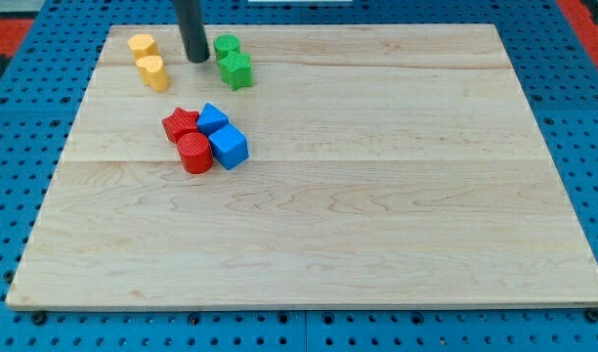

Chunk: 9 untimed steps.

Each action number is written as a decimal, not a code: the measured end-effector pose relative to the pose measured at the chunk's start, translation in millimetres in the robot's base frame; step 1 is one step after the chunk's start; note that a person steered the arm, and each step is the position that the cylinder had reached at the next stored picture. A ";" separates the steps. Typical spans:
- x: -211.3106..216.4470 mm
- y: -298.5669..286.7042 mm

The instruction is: Move the blue triangle to the right of the blue cube

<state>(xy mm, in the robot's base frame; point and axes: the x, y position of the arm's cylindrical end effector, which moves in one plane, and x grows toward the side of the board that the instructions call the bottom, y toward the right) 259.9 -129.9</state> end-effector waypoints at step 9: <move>54.7 5.3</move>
<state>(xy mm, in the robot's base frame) 314.5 -124.6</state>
